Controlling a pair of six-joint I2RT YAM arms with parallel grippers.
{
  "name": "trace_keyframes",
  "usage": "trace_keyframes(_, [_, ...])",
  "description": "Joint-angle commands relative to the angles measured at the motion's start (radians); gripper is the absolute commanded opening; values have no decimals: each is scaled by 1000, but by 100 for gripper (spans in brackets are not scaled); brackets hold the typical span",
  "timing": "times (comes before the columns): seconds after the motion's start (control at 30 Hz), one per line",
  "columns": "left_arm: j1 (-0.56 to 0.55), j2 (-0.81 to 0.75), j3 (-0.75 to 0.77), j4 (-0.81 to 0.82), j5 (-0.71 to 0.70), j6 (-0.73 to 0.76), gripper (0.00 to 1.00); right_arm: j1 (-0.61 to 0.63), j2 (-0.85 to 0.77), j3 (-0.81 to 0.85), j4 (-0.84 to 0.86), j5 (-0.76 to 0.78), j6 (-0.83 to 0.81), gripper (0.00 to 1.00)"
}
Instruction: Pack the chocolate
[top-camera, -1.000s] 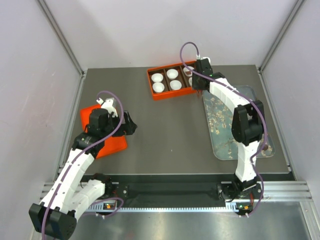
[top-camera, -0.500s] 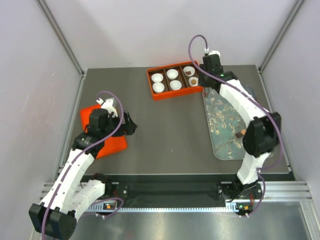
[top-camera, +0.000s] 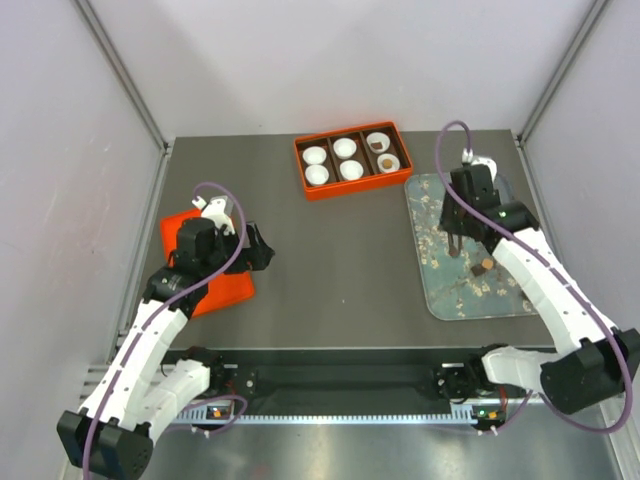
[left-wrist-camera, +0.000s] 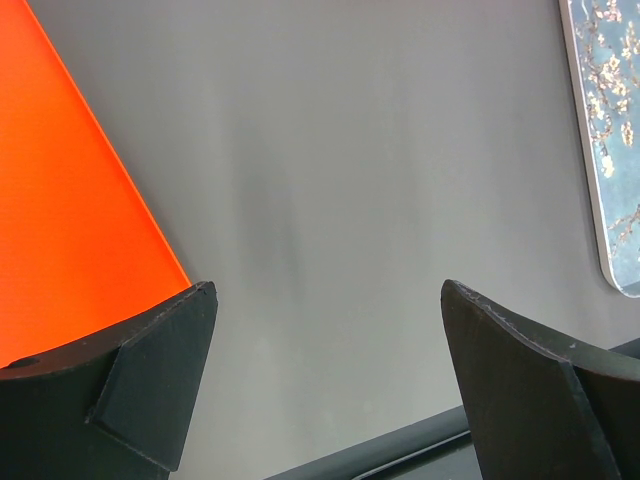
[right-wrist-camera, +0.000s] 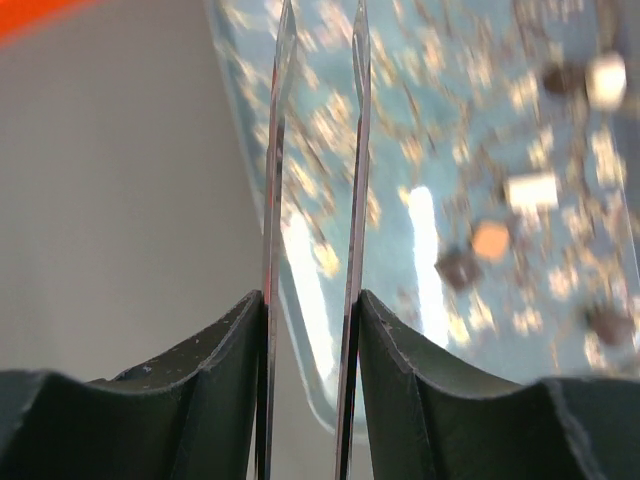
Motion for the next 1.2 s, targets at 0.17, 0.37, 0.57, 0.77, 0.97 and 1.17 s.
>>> trace_keyframes(0.17, [-4,-23,-3,31,21,10,99,-57,-177,-163,-208,4,170,41])
trace_keyframes(0.37, [-4,-30,-3,31,21,10,99,-71,-224,-208,-263,1,219,42])
trace_keyframes(0.57, [-7,-33,-3,31,23,10,98,-74,-271,-266,-279,24,268,42])
trace_keyframes(0.77, [-9,-33,-3,31,24,10,98,-74,-294,-302,-299,38,305,45])
trace_keyframes(0.97, [-10,-33,-1,31,24,10,98,-74,-312,-332,-314,62,328,45])
trace_keyframes(1.17, [-12,-34,-1,30,23,10,98,-79,-318,-364,-305,67,342,46])
